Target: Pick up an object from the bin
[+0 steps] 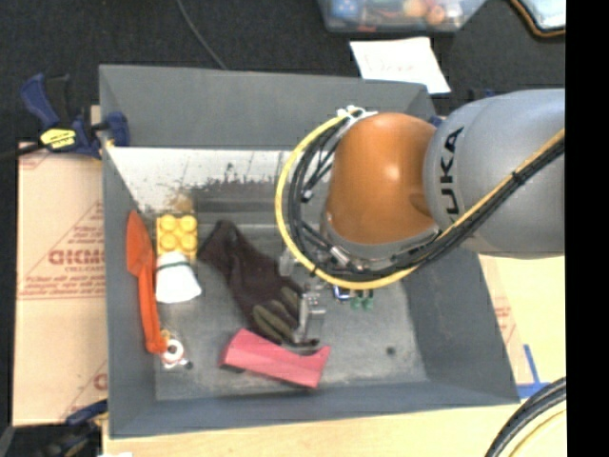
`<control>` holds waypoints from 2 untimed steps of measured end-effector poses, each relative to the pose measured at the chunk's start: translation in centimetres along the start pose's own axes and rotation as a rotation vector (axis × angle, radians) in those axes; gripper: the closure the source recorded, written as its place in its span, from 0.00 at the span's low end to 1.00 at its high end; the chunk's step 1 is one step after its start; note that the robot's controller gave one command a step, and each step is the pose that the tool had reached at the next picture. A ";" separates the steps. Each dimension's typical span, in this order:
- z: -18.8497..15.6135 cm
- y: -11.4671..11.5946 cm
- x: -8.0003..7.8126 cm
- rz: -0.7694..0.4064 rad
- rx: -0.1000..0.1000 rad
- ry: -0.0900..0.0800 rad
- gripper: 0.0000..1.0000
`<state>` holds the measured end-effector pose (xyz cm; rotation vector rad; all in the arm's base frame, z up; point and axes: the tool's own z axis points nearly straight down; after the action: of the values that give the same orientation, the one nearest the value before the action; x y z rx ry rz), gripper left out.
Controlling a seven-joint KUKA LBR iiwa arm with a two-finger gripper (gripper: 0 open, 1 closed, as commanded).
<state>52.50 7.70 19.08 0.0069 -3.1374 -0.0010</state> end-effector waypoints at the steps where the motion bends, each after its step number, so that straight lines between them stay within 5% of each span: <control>1: -0.3 0.0 -0.2 0.004 -0.001 -0.007 0.00; 2: 9.2 3.6 -2.8 -0.016 -0.002 -0.019 0.00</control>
Offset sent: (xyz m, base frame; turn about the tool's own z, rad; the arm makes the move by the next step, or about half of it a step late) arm 0.0276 0.0441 -0.1208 -0.0195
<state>55.23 11.28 9.90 0.0328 -3.1562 -0.0041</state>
